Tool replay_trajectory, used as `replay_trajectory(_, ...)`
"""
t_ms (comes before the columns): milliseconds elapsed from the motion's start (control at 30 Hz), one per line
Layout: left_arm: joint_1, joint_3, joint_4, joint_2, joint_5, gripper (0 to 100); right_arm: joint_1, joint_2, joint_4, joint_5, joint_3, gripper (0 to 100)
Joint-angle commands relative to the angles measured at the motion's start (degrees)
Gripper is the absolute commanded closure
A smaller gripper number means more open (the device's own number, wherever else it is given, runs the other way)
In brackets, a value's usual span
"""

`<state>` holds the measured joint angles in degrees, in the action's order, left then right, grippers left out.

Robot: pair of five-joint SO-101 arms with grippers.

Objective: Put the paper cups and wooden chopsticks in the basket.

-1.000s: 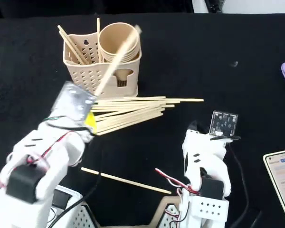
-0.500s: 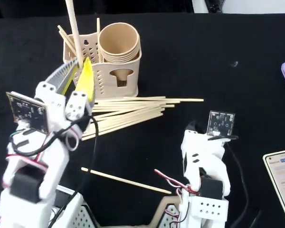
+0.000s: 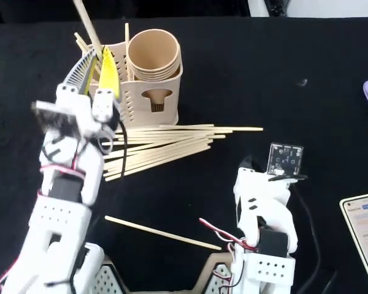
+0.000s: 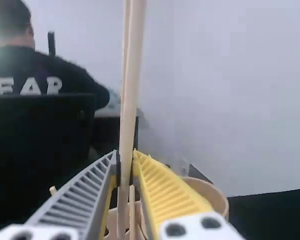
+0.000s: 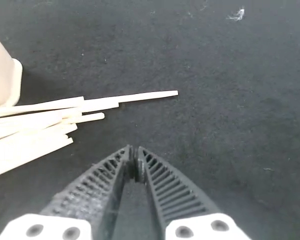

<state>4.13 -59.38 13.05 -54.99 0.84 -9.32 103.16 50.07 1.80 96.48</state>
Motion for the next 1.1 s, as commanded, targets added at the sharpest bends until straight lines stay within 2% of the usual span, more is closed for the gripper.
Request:
replay_trajectory(0, -5.1, 8.6, -3.0, 8.4, 9.1, 97, 1.9, 5.3, -1.5, -0.7, -0.8, 98.4)
replay_trajectory(167, -7.9, 13.6, -7.4, 13.7, 15.3, 97, 3.0, 5.3, -1.5, -1.3, -0.7, 98.4)
replay_trajectory(633, -6.4, 9.8, -7.5, 15.0, 15.4, 97, 3.0, 5.3, -1.4, -1.3, -0.7, 98.4)
replay_trajectory(1067, -6.4, 15.4, -7.5, 25.7, 15.3, 97, 3.0, 5.3, -1.4, -1.3, -0.7, 98.3)
